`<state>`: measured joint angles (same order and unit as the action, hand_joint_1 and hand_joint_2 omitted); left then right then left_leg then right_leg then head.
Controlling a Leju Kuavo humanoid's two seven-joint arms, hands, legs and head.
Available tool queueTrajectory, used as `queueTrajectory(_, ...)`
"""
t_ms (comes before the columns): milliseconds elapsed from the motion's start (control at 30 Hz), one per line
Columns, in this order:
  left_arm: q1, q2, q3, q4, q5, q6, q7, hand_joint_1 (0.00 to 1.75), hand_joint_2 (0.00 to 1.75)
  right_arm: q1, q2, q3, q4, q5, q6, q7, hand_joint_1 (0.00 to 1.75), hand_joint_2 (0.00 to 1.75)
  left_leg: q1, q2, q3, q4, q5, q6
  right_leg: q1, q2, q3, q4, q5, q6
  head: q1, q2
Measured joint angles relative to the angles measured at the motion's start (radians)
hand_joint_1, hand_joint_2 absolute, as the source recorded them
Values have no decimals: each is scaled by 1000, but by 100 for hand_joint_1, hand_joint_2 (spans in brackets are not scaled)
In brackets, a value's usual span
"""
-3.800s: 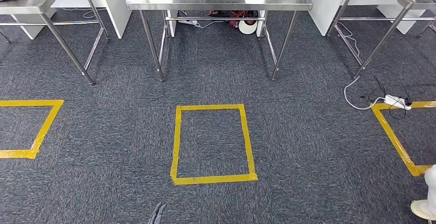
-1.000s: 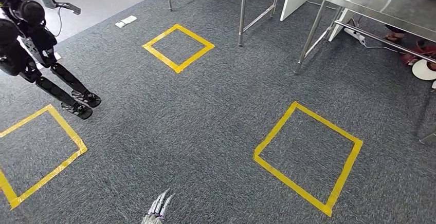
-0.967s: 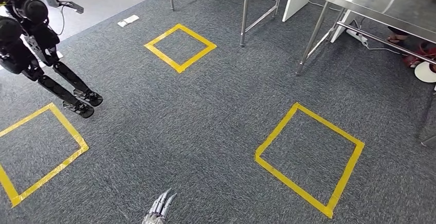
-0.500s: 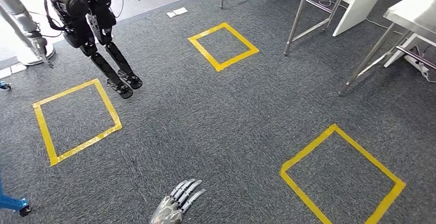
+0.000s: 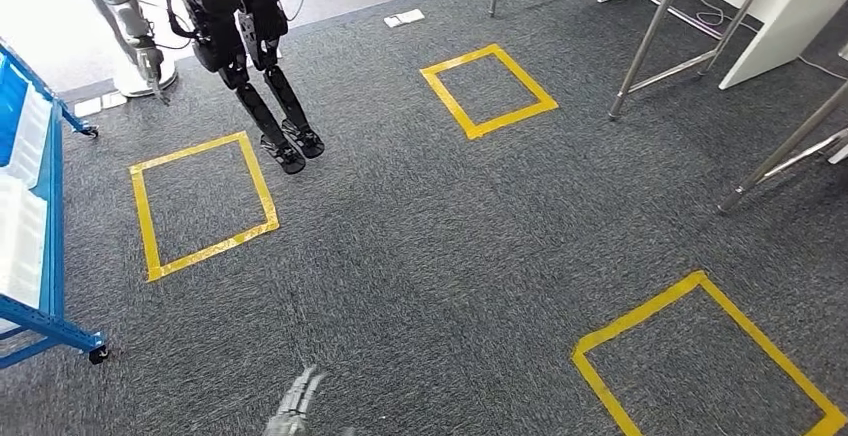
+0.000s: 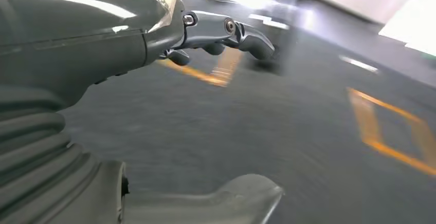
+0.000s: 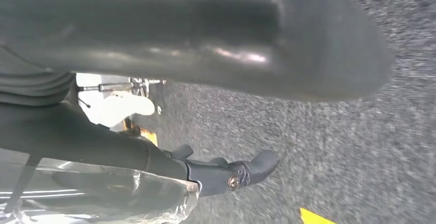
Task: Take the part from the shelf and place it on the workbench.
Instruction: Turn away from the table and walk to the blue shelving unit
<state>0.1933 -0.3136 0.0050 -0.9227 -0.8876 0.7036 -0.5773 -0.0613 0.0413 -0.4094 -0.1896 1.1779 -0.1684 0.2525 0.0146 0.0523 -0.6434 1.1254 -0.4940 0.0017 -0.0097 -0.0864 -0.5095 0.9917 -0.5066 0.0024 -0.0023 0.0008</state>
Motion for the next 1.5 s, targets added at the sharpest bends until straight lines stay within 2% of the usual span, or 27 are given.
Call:
queueTrajectory(67,2,-9,90,-21,33,1,6,0,0,1,3,-4,0,7,0,0,0,0,-6,36,49,-87,23,9,7,-20,5,0,-8,12,1,0)
queueTrajectory(100,2,-12,118,-26,39,1,-7,0,0,1,4,-6,0,10,0,0,0,0,-11,36,53,-97,22,15,10,-31,9,0,-12,18,2,0)
queueTrajectory(167,8,-18,153,-33,42,1,-28,0,0,-2,6,-9,0,15,0,0,0,0,-15,6,54,-103,26,29,10,-47,16,2,-19,29,4,0)
queueTrajectory(233,14,-27,178,-39,45,2,-35,0,0,-5,8,-9,-1,16,0,0,0,0,-13,-20,57,-113,36,45,5,-7,1,44,-47,33,5,0)
queueTrajectory(300,14,-32,195,-42,48,2,-47,0,0,-2,10,-10,-2,17,0,-1,0,0,-11,-48,57,-116,42,54,-1,57,-51,160,-103,28,9,0)
queueTrajectory(367,15,-35,202,-41,52,1,-77,0,0,2,10,-10,-2,20,0,-2,0,0,-13,-82,55,-115,43,56,-3,78,-110,275,-142,29,9,0)
queueTrajectory(400,15,-37,203,-39,55,1,-93,0,0,4,9,-10,-2,23,1,-2,0,0,-13,-99,55,-115,43,56,-3,81,-120,288,-138,35,10,0)
queueTrajectory(433,16,-39,202,-36,58,0,-104,0,0,4,8,-10,-2,26,2,-3,0,0,-13,-115,56,-114,44,56,-5,84,-110,260,-116,44,10,0)
queueTrajectory(467,16,-40,200,-33,60,0,-110,0,0,3,8,-11,-2,29,4,-4,0,0,-13,-130,57,-113,45,54,-8,93,-84,198,-84,54,10,0)
queueTrajectory(533,16,-44,193,-28,65,0,-111,0,0,0,7,-11,-2,35,8,-8,0,0,-14,-155,57,-110,45,47,-16,135,-30,66,-28,64,11,0)
queueTrajectory(600,17,-49,173,-24,71,0,-111,0,0,-2,7,-11,-2,40,12,-12,0,0,-18,-173,53,-109,46,37,-15,156,-12,16,-10,52,11,0)
queueTrajectory(667,19,-52,134,-20,81,0,-112,0,0,-3,7,-11,-2,47,16,-12,0,0,-17,-188,48,-109,49,27,-13,134,-8,14,-4,34,10,0)
queueTrajectory(733,20,-54,99,-15,94,0,-112,0,0,-4,7,-11,-2,52,17,-13,0,0,-16,-154,28,-76,26,20,-16,111,-5,11,2,19,6,0)
queueTrajectory(800,18,-55,84,-9,103,0,-112,0,0,-3,7,-12,-2,55,17,-13,0,0,-15,-90,-21,31,-38,13,-12,85,-6,9,4,5,-1,0)
queueTrajectory(867,16,-54,105,-6,105,0,-112,0,0,1,6,-16,-2,54,17,-12,0,0,-12,-63,-78,153,-91,7,-5,54,-8,10,2,-2,-4,0)
queueTrajectory(900,16,-53,129,-6,105,0,-112,0,0,2,5,-18,-2,54,17,-11,0,0,-11,-58,-87,175,-93,6,-3,40,-8,10,1,-3,-4,0)
queueTrajectory(933,17,-52,154,-6,105,0,-112,0,0,2,4,-20,-2,54,17,-11,0,0,-10,-53,-76,157,-77,7,-2,27,-9,10,0,-4,-4,0)
queueTrajectory(967,17,-51,177,-7,105,0,-112,0,0,1,4,-20,-2,54,17,-11,0,0,-11,-44,-44,101,-47,10,-1,16,-8,10,0,-4,-5,0)
queueTrajectory(1033,15,-48,204,-9,105,1,-112,0,0,-1,5,-21,-2,54,17,-11,0,0,-18,2,36,-40,2,21,3,-6,-4,10,-4,-1,-5,0)
queueTrajectory(1100,11,-49,219,-12,104,1,-112,0,0,-2,6,-23,-2,54,17,-11,0,0,-26,28,69,-104,15,30,8,-25,0,10,-8,6,-3,0)
queueTrajectory(1167,9,-50,237,-12,101,1,-111,0,0,-4,6,-25,-2,57,17,-10,0,0,-30,5,70,-111,19,36,12,-46,6,7,-11,13,-3,0)
queueTrajectory(1200,9,-50,249,-12,99,1,-111,0,0,-6,6,-26,-3,59,17,-10,0,0,-28,-7,73,-117,24,41,11,-41,7,10,-15,17,-3,0)
queueTrajectory(1267,2,-50,279,-10,93,1,-111,0,0,-7,5,-28,-4,64,18,-9,0,0,-19,-32,79,-131,36,51,9,8,-13,62,-46,21,-1,0)
queueTrajectory(1333,-7,-51,304,-8,87,0,-108,0,0,-4,4,-33,-4,68,20,-6,0,0,-15,-59,76,-134,41,56,2,65,-71,184,-103,17,1,0)
queueTrajectory(1400,-11,-52,327,-3,81,0,-98,0,0,-1,0,-36,-4,71,26,0,0,0,-15,-92,73,-133,43,55,-2,79,-116,275,-132,23,3,0)
queueTrajectory(1433,-11,-52,339,-1,80,0,-93,0,0,0,-1,-37,-4,72,28,2,0,0,-14,-107,73,-132,44,53,-5,81,-115,269,-121,31,4,0)
queueTrajectory(1500,-12,-52,355,3,78,0,-88,0,0,0,-3,-38,-4,72,30,3,0,0,-11,-136,72,-127,44,47,-15,98,-59,147,-63,54,4,0)
